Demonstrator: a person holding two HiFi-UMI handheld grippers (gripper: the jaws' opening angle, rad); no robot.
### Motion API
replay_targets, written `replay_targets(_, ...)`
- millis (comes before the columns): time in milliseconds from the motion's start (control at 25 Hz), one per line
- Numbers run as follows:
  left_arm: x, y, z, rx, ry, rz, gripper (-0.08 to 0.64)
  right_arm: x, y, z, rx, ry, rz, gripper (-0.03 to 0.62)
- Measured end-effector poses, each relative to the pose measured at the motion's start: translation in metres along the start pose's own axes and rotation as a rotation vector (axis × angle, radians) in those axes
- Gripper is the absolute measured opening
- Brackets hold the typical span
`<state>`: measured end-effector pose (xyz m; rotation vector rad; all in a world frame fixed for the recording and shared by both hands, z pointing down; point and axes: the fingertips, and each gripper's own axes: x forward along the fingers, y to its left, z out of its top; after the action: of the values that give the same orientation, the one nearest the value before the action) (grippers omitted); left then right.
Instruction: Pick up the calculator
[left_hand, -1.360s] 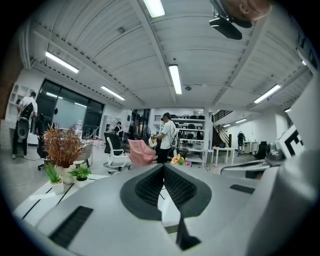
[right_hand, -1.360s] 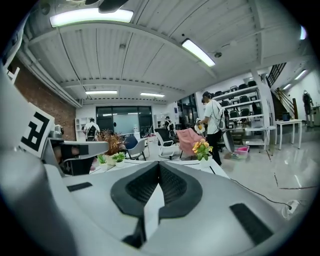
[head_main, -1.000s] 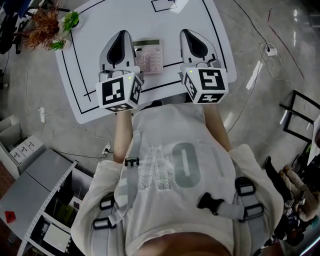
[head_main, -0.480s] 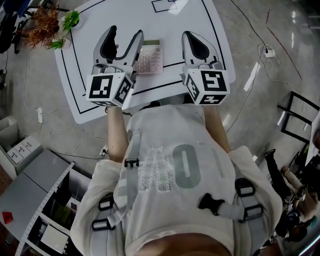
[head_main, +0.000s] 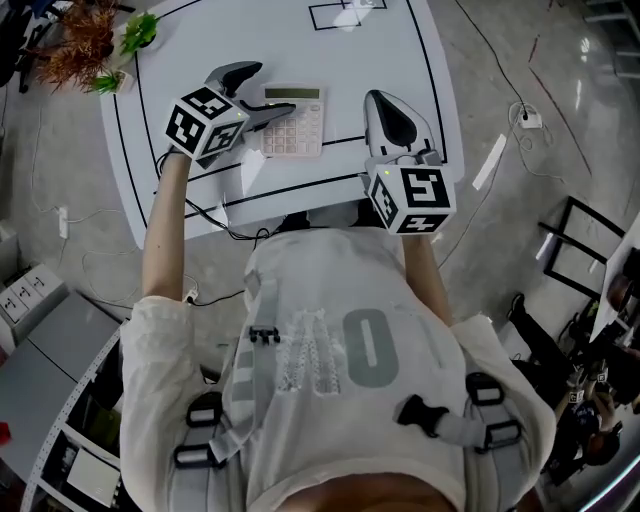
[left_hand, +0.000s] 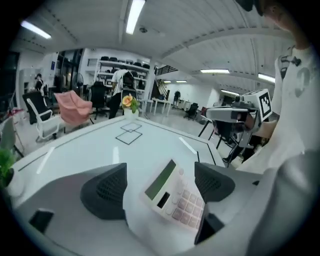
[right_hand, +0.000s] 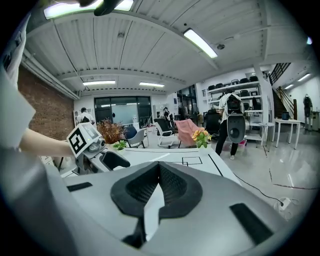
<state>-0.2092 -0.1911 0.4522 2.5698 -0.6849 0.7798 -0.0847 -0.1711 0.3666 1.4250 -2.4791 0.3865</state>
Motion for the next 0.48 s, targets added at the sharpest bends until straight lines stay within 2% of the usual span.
replay_targets(200, 0.025, 0.007, -0.027, -0.037, 0.143, -0.099, 0.403, 0.007, -0.008, -0.017, 0.017, 0.053, 0.005, 0.005)
replay_targets(480, 0.043, 0.007, -0.032, -0.074, 0.228, -0.186, 0.388, 0.010, -0.008, -0.026, 0.029, 0.071, 0.002, 0.005)
